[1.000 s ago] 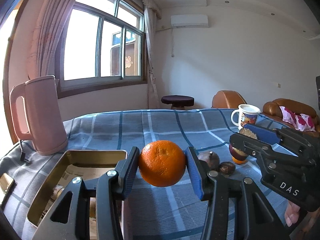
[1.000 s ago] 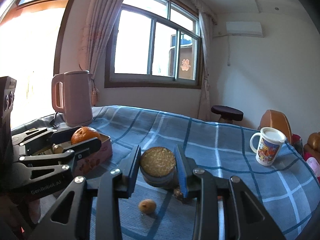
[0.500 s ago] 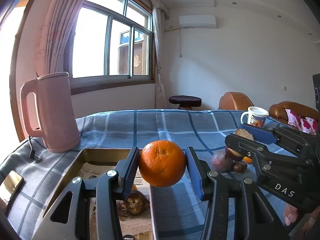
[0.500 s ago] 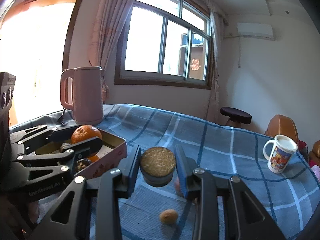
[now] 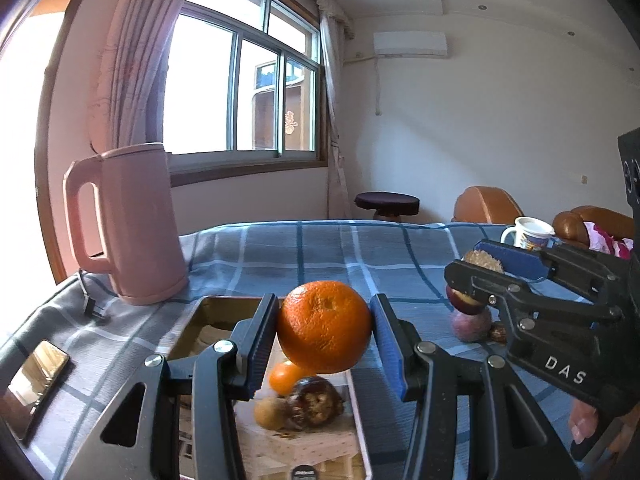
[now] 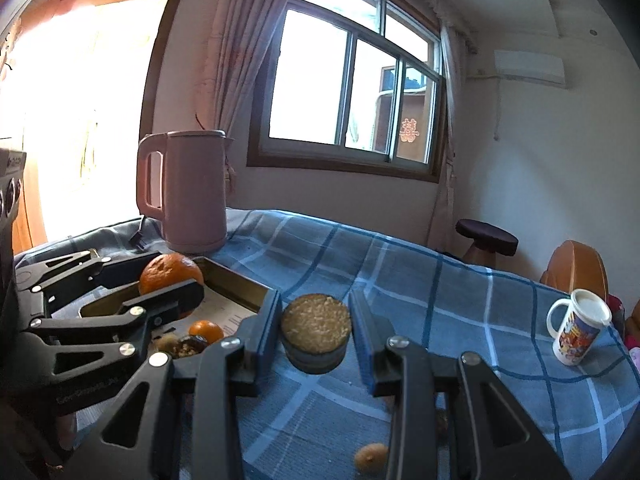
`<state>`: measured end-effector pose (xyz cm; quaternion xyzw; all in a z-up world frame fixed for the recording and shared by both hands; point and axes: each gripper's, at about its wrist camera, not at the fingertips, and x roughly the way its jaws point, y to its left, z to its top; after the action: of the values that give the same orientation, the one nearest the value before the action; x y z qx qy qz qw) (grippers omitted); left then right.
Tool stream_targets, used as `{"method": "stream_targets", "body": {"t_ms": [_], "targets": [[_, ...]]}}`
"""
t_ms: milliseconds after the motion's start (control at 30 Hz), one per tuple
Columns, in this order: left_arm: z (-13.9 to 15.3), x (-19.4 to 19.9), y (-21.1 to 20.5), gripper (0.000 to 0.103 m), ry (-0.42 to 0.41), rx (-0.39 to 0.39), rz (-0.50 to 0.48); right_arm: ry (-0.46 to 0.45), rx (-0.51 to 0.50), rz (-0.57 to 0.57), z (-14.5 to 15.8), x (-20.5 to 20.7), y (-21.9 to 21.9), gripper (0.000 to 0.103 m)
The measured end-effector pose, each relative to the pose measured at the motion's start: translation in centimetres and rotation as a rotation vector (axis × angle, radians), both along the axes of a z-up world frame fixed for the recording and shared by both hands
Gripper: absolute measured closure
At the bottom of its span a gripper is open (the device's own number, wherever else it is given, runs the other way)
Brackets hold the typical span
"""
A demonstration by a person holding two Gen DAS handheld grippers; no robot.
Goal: Organize fruits
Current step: 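Carry the orange over the tin box while the right gripper carries the jar there, then open the left gripper to drop the orange while the right gripper releases the jar into the tin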
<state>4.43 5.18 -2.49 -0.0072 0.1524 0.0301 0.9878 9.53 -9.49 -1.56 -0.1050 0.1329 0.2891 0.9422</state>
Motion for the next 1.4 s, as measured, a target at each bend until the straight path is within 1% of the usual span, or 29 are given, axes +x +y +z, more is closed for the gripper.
{"method": "stream_targets", "body": {"t_ms": [333,567,733,1100,1400], "targets": [[0.0,-0.4,2.3,0.054,0.024,0.009,0.046,0.0,-0.023,0.044,0.7,0.3,2.4,0.066],[-0.9,-0.3,4.3,0.054,0.062,0.001,0.085,0.016,-0.043,0.08,0.3,0.7,4.6,0.066],[-1.0,-0.3,5.4,0.054,0.073,0.001,0.103,0.028,-0.052,0.096,-0.1,1.0,5.9,0.066],[-1.7,-0.2,6.8,0.054,0.119,0.006,0.129,0.096,-0.047,0.125,-1.5,2.3,8.5,0.066],[-1.9,0.0,7.9,0.054,0.143,-0.004,0.14,0.157,-0.07,0.143,-2.7,3.3,10.7,0.066]]}}
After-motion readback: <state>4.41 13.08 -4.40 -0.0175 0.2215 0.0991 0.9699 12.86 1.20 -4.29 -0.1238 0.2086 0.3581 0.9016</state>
